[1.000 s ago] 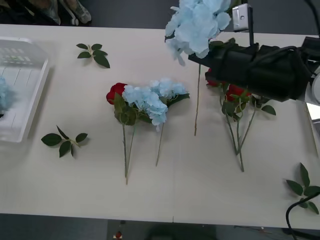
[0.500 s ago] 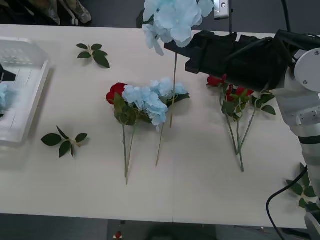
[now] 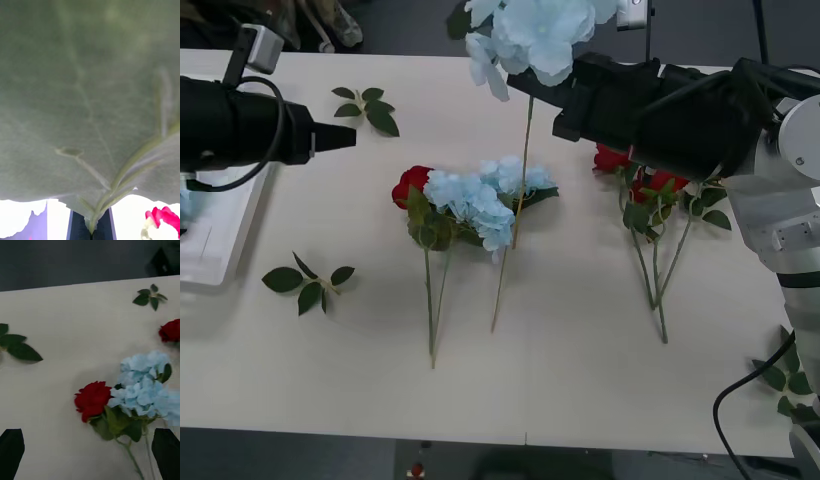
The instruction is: Put the red flowers into the right box and the blue flowers into the left box
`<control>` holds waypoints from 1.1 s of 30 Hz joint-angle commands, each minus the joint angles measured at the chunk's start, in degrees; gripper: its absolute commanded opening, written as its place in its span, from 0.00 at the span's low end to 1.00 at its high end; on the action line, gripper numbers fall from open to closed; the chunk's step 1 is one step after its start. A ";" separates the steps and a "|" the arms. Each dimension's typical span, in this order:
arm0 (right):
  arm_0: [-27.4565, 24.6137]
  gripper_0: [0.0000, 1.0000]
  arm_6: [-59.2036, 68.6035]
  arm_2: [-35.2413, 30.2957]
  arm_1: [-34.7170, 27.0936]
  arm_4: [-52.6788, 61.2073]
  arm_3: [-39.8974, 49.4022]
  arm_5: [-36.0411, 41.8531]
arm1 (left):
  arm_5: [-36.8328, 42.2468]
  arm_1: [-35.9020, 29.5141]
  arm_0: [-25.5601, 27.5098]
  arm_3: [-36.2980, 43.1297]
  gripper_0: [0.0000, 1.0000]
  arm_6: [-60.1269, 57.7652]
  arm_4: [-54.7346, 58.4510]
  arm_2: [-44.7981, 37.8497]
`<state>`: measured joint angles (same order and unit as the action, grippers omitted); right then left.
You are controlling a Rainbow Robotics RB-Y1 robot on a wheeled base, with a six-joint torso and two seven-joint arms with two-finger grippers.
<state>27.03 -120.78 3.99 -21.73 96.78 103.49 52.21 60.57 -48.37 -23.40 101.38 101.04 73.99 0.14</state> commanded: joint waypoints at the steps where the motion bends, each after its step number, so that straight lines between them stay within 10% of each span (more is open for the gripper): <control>1: 0.92 0.00 -1.65 -0.56 2.13 -0.81 1.72 -0.09 | -0.54 5.22 4.68 4.61 1.00 10.05 2.21 -4.01; 17: 0.92 0.00 -1.92 0.40 4.85 -3.18 1.72 -0.18 | 0.16 24.12 10.66 11.12 1.00 27.72 2.65 -0.94; 33: 1.00 0.00 -2.36 5.41 5.73 -3.97 1.72 -5.37 | 2.09 25.35 9.60 11.82 1.00 27.54 3.97 5.48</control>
<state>27.03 -120.85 8.31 -17.57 92.85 103.49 48.02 62.32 -23.08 -11.97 110.79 125.67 77.66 6.02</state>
